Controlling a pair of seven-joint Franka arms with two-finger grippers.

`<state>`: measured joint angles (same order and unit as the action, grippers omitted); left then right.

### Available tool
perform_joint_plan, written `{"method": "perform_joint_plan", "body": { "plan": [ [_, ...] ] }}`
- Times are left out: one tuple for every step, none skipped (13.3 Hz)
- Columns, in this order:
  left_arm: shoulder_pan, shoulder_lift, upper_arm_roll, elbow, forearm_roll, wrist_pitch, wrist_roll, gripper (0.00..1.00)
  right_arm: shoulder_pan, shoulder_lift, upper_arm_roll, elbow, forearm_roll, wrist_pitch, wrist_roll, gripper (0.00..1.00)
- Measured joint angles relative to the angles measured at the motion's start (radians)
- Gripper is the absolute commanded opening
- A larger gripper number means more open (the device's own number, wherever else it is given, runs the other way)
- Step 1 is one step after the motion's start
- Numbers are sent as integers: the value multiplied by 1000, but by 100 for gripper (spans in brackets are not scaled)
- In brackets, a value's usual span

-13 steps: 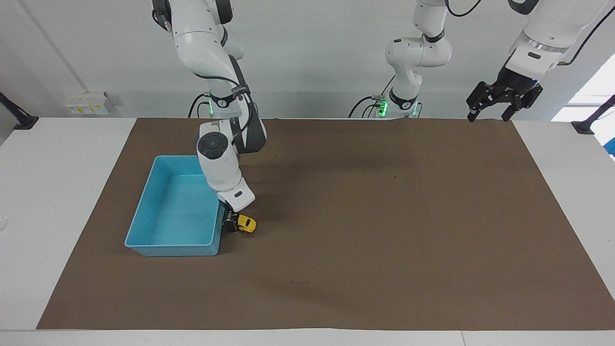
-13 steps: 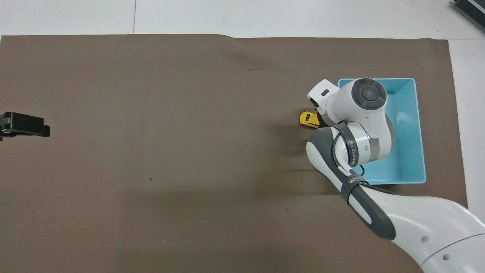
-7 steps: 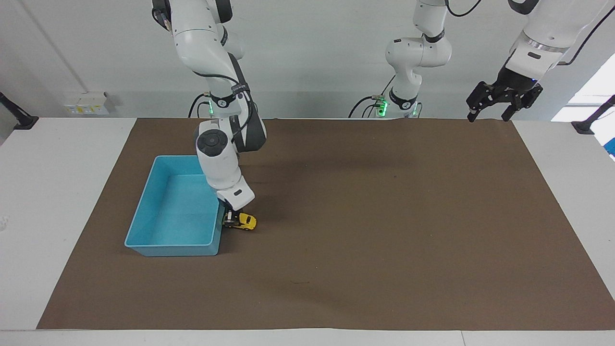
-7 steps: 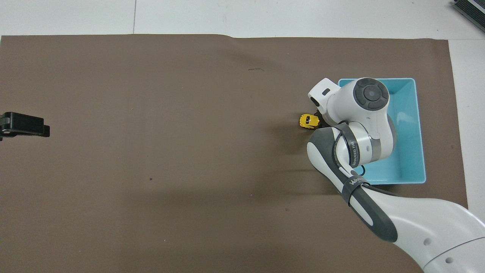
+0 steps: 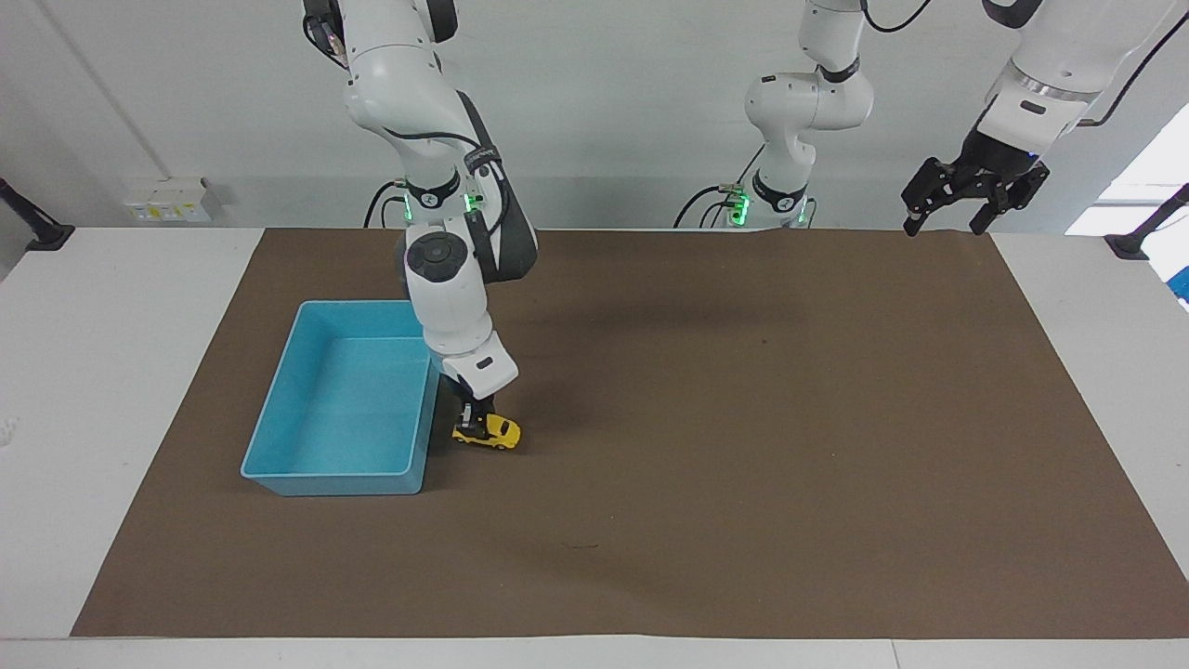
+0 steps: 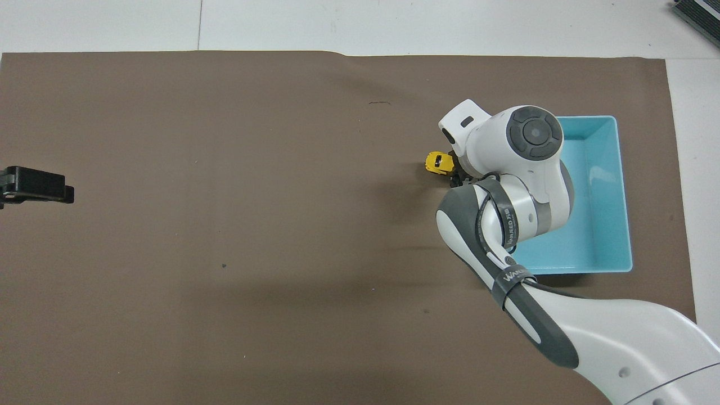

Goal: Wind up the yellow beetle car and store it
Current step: 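Grasp the yellow car beside the blue box with the right gripper, then lift the yellow car over the rim into the blue box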

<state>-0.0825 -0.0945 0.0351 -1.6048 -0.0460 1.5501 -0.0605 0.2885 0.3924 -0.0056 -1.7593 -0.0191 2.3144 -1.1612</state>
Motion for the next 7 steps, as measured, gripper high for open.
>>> {"method": "perform_joint_plan", "body": {
  "plan": [
    [0, 0, 0, 0, 0, 0, 0, 100, 0, 0, 0, 20, 3, -11, 3, 0],
    [0, 0, 0, 0, 0, 0, 0, 100, 0, 0, 0, 43, 11, -34, 7, 0],
    [0, 0, 0, 0, 0, 0, 0, 100, 0, 0, 0, 69, 21, -62, 9, 0],
    [0, 0, 0, 0, 0, 0, 0, 100, 0, -1, 0, 97, 26, -97, 9, 0],
    [0, 0, 0, 0, 0, 0, 0, 100, 0, -3, 0, 126, 31, -138, 9, 0],
    [0, 0, 0, 0, 0, 0, 0, 100, -1, -7, 0, 147, 32, -175, 9, 0],
    [0, 0, 0, 0, 0, 0, 0, 100, -4, -16, -1, 163, 32, -207, 9, 0]
  ]
}}
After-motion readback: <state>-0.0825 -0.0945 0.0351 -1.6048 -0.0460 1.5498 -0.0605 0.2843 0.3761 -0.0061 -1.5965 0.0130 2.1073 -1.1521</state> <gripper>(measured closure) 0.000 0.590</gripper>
